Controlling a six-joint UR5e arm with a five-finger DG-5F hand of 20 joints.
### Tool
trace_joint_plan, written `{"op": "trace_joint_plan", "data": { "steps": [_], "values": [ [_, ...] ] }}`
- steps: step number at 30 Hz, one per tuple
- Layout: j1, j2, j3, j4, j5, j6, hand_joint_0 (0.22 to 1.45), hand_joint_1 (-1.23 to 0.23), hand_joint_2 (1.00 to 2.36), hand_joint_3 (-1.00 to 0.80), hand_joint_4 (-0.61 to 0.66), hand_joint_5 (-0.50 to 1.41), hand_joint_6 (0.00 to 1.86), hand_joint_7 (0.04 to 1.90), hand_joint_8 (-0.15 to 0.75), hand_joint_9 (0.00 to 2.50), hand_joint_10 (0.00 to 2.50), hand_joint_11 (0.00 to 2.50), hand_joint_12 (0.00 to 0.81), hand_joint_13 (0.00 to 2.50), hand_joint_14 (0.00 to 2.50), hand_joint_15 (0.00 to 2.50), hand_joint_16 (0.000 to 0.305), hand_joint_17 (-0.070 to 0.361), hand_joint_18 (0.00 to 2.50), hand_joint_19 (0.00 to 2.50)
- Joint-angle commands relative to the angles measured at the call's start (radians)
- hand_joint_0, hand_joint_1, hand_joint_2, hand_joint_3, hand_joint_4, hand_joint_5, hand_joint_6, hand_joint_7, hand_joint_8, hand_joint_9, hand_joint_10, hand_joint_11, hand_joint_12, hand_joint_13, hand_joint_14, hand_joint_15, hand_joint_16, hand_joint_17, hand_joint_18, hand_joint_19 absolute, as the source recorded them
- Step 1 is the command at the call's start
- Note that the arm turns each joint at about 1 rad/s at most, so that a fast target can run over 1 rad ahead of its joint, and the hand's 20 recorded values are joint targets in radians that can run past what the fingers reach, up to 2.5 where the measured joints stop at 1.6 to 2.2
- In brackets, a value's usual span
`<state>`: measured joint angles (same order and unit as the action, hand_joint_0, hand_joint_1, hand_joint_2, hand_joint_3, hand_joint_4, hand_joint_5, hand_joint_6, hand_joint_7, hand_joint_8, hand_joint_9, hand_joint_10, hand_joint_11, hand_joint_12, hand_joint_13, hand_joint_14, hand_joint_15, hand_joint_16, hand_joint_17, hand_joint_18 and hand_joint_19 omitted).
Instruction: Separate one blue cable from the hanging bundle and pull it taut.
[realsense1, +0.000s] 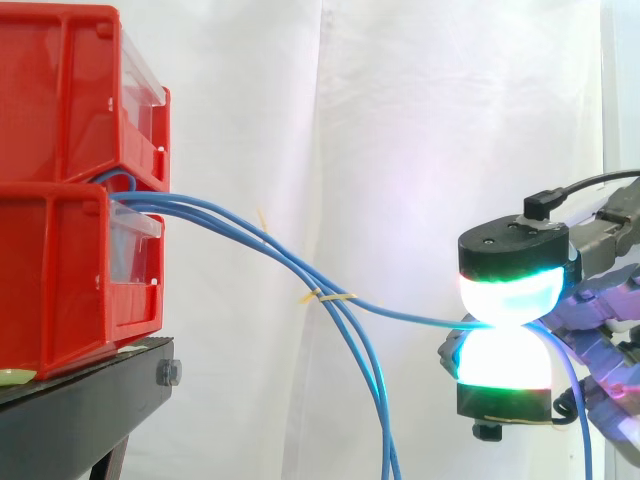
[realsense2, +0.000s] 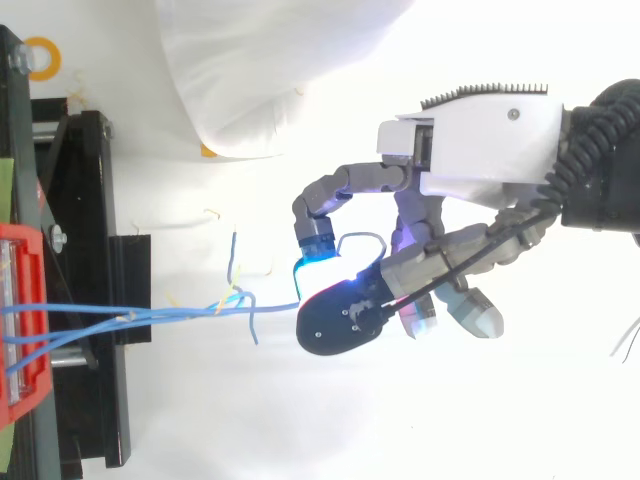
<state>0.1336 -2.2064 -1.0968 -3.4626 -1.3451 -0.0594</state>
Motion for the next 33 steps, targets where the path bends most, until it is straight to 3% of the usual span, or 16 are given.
{"op": "trace_joint_plan", "data": {
  "steps": [1,8,12,15,18,20,21,22,24,27,33],
  "values": [
    [-0.006,0.008,0.000,-0.015,-0.014,0.000,0.75,-0.73,1.02,-0.20,0.06,0.15,0.50,1.32,0.188,2.04,0.02,0.51,0.280,1.40,0.02,0.55,0.067,0.151,1.07,0.53],
    [-0.014,0.022,0.000,-0.063,-0.029,-0.005,0.75,-0.73,1.02,-0.20,0.07,0.15,0.50,1.33,0.188,2.04,0.02,0.52,0.284,1.39,0.02,0.55,0.067,0.151,1.07,0.53],
    [-0.023,0.027,-0.002,-0.099,-0.074,-0.014,0.75,-0.73,1.02,-0.20,0.07,0.15,0.50,1.32,0.187,2.04,0.02,0.49,0.281,1.39,0.02,0.55,0.067,0.151,1.07,0.53],
    [-0.028,0.037,-0.003,-0.121,-0.086,-0.025,0.75,-0.73,1.02,-0.20,0.07,0.15,0.50,1.33,0.188,2.04,0.02,0.51,0.278,1.39,0.02,0.56,0.067,0.150,1.07,0.53],
    [-0.029,0.066,-0.041,-0.121,-0.083,-0.043,0.75,-0.73,1.02,-0.20,0.06,0.15,0.50,1.33,0.188,2.04,0.02,0.50,0.282,1.39,0.02,0.55,0.067,0.150,1.07,0.53],
    [-0.025,0.131,-0.121,-0.064,-0.066,-0.054,0.75,-0.73,1.02,-0.20,0.06,0.15,0.50,1.33,0.186,2.04,0.02,0.50,0.281,1.39,0.02,0.55,0.067,0.150,1.08,0.53],
    [-0.023,0.146,-0.141,-0.044,-0.062,-0.056,0.75,-0.73,1.02,-0.20,0.06,0.15,0.50,1.32,0.187,2.04,0.02,0.51,0.281,1.39,0.02,0.55,0.067,0.150,1.08,0.53],
    [-0.020,0.188,-0.193,0.026,-0.042,-0.056,0.75,-0.73,1.02,-0.20,0.07,0.15,0.50,1.32,0.189,2.04,0.02,0.51,0.281,1.39,0.02,0.54,0.067,0.150,1.08,0.53],
    [-0.019,0.223,-0.227,0.094,-0.022,-0.059,0.75,-0.73,1.02,-0.20,0.07,0.15,0.50,1.32,0.188,2.04,0.02,0.50,0.282,1.39,0.02,0.55,0.067,0.150,1.08,0.53],
    [-0.017,0.232,-0.222,0.145,-0.006,-0.059,0.75,-0.73,1.02,-0.20,0.06,0.15,0.50,1.32,0.188,2.04,0.02,0.52,0.281,1.39,0.02,0.54,0.066,0.149,1.08,0.54],
    [-0.017,0.231,-0.184,0.155,0.000,-0.060,0.75,-0.73,1.02,-0.20,0.06,0.15,0.50,1.33,0.192,2.04,0.02,0.50,0.279,1.39,0.02,0.55,0.066,0.148,1.08,0.54]
  ]
}}
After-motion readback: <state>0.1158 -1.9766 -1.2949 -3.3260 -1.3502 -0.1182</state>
